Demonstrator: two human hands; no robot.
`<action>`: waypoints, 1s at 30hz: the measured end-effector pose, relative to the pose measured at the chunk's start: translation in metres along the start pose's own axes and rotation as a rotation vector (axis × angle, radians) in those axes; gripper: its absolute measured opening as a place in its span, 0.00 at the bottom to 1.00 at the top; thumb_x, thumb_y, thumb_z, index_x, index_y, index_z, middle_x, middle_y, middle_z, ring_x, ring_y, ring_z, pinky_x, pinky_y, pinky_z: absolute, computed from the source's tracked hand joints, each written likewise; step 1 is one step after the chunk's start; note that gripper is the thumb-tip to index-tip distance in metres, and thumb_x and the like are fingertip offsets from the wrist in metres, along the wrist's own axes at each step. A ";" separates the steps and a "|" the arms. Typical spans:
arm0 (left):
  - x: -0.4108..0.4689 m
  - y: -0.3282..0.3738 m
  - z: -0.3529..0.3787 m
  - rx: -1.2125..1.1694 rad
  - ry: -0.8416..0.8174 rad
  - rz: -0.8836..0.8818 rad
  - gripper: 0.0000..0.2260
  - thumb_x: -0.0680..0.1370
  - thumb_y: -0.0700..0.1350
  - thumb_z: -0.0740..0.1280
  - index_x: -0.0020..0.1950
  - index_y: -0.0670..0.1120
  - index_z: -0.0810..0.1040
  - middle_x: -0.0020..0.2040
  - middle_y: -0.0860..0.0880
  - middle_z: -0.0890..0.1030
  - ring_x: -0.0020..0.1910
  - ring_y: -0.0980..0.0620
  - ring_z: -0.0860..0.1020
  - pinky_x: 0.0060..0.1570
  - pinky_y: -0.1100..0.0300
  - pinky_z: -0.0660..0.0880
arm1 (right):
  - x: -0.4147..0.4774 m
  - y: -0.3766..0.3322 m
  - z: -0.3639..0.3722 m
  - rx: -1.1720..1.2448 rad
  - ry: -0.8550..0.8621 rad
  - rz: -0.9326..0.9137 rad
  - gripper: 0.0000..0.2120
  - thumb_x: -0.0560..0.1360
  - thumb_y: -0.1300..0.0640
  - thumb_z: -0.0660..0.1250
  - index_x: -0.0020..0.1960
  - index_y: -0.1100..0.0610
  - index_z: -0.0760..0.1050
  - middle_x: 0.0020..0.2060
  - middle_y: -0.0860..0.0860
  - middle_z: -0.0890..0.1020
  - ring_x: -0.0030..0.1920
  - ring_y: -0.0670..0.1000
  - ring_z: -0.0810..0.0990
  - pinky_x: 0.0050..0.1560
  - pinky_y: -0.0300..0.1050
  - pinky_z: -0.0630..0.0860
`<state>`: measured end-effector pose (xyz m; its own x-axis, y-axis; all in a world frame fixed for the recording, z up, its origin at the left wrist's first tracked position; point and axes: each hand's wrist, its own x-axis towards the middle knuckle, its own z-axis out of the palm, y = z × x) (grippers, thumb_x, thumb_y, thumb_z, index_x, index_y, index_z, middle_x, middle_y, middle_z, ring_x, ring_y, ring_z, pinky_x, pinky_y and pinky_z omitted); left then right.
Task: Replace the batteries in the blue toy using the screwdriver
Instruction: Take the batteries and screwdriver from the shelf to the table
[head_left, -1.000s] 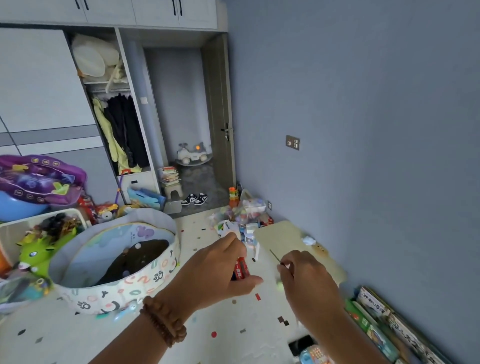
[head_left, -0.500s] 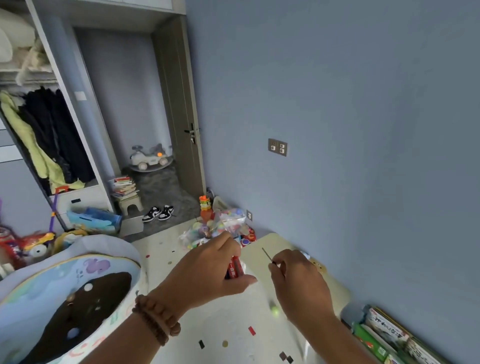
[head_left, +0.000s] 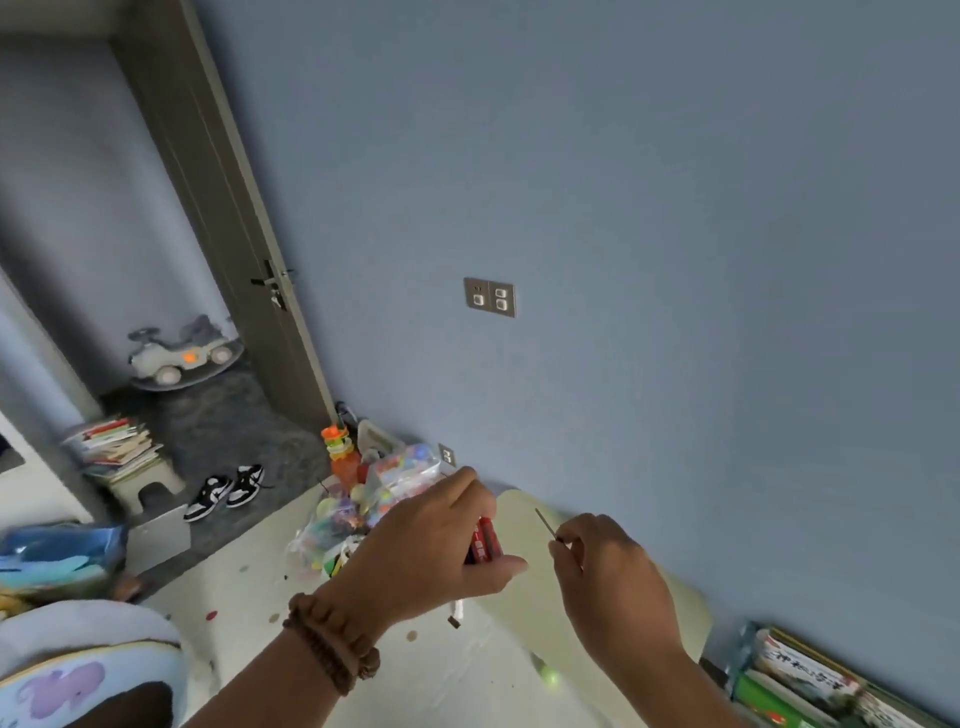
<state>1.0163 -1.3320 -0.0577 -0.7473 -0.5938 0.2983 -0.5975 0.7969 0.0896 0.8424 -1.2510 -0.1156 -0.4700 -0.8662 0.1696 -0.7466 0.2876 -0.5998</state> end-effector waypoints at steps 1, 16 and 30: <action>0.018 -0.008 0.006 0.013 0.001 0.033 0.23 0.73 0.70 0.61 0.49 0.51 0.74 0.43 0.56 0.73 0.38 0.57 0.76 0.35 0.70 0.76 | 0.016 0.004 0.006 0.003 0.013 0.022 0.07 0.81 0.49 0.61 0.51 0.47 0.78 0.48 0.45 0.80 0.47 0.49 0.81 0.40 0.44 0.76; 0.216 -0.097 0.141 -0.171 -0.145 0.552 0.21 0.74 0.68 0.62 0.47 0.51 0.71 0.42 0.57 0.65 0.31 0.55 0.71 0.29 0.70 0.65 | 0.144 0.055 0.070 -0.088 0.219 0.473 0.06 0.80 0.50 0.62 0.50 0.49 0.77 0.46 0.46 0.81 0.44 0.51 0.81 0.41 0.48 0.79; 0.293 -0.193 0.262 -0.258 -0.219 0.861 0.26 0.75 0.71 0.58 0.49 0.48 0.74 0.42 0.53 0.72 0.30 0.54 0.73 0.25 0.62 0.75 | 0.201 0.071 0.182 -0.055 0.394 0.755 0.02 0.76 0.53 0.70 0.46 0.51 0.79 0.37 0.44 0.81 0.35 0.41 0.75 0.32 0.29 0.64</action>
<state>0.8363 -1.6893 -0.2362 -0.9574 0.2284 0.1765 0.2536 0.9576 0.1365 0.7803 -1.4791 -0.2663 -0.9727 -0.2319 0.0059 -0.1847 0.7589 -0.6244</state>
